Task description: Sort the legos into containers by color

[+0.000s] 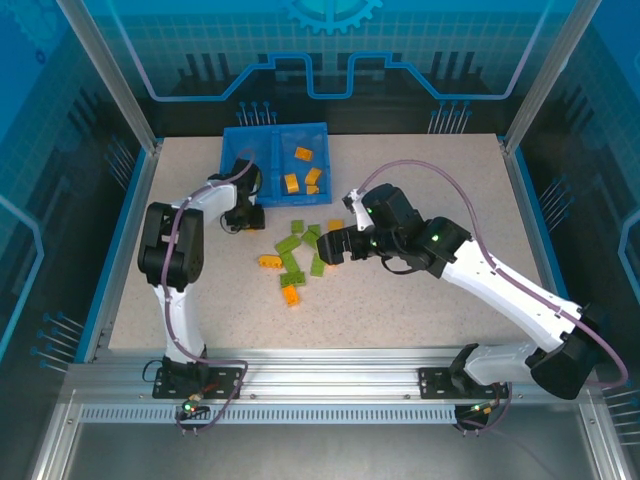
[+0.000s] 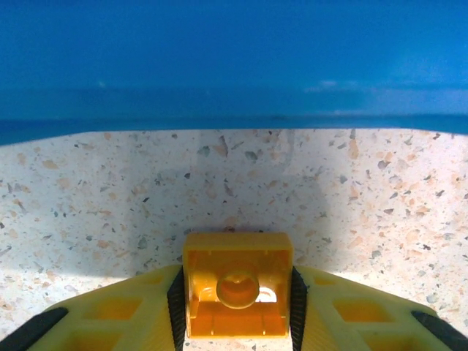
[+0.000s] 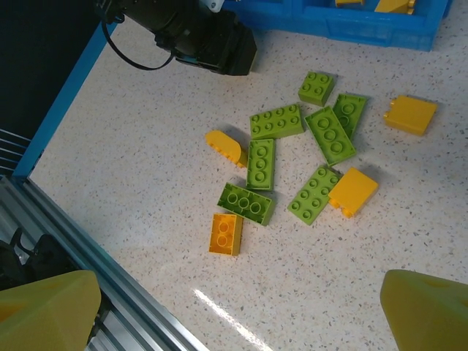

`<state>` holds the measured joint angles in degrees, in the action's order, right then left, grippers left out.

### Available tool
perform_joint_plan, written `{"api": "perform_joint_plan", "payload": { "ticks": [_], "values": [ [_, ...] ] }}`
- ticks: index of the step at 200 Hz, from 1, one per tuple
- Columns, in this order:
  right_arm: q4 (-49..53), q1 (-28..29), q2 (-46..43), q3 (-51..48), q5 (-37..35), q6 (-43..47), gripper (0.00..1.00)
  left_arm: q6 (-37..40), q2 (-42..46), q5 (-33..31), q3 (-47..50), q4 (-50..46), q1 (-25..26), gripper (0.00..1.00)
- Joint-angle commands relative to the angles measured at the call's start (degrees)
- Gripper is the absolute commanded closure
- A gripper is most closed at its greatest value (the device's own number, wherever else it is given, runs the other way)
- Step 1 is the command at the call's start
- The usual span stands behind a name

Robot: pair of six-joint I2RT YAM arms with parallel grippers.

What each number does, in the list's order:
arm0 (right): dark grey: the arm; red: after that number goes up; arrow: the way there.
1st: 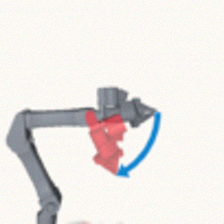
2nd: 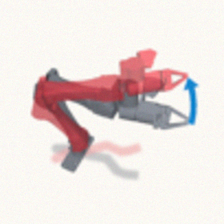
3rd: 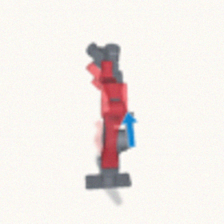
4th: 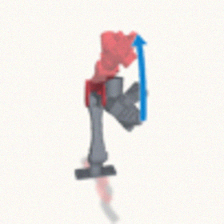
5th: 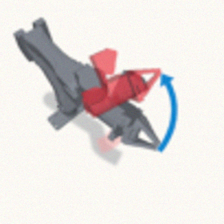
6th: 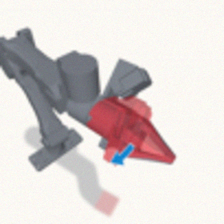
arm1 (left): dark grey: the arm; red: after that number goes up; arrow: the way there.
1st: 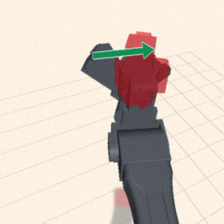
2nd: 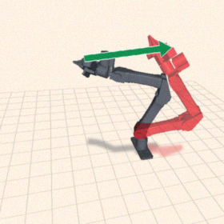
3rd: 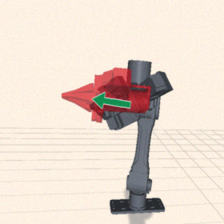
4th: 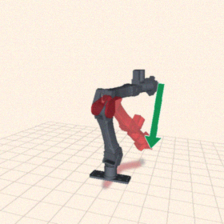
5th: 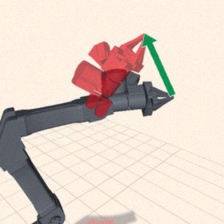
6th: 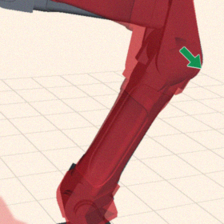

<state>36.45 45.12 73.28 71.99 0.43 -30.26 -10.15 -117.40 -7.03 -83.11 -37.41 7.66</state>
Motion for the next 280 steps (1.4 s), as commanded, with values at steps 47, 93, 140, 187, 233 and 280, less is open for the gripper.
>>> {"api": "perform_joint_plan", "payload": {
  "ticks": [47, 93, 140, 187, 233, 280],
  "values": [
    [0.82, 0.52, -1.08, -0.11, -0.56, -0.59, 0.00, -2.41, 9.29, 4.18, 4.85, 1.59, 0.15, 0.66],
    [0.21, 0.50, -1.03, 0.50, -0.78, -0.45, 0.00, -6.56, 24.67, 4.00, 5.46, 2.58, 6.34, 0.66],
    [-0.19, 0.49, -1.81, -0.27, -0.86, -0.83, 0.00, -7.69, 17.44, -0.97, -6.75, 5.82, 14.31, 0.66],
    [1.43, 0.33, -6.20, -2.39, -2.71, -0.78, 0.00, -6.62, -3.90, -7.71, -28.14, 5.56, 14.14, 0.66],
    [2.48, -0.08, -10.90, -5.04, -4.44, -1.47, 0.00, -6.50, -16.27, -7.33, -44.66, -1.69, 13.96, 0.53],
    [2.19, -0.62, -11.44, -5.63, -4.88, -1.19, 0.00, -8.09, -5.68, -4.89, -34.05, 2.25, 14.31, 0.45]
  ]
}}
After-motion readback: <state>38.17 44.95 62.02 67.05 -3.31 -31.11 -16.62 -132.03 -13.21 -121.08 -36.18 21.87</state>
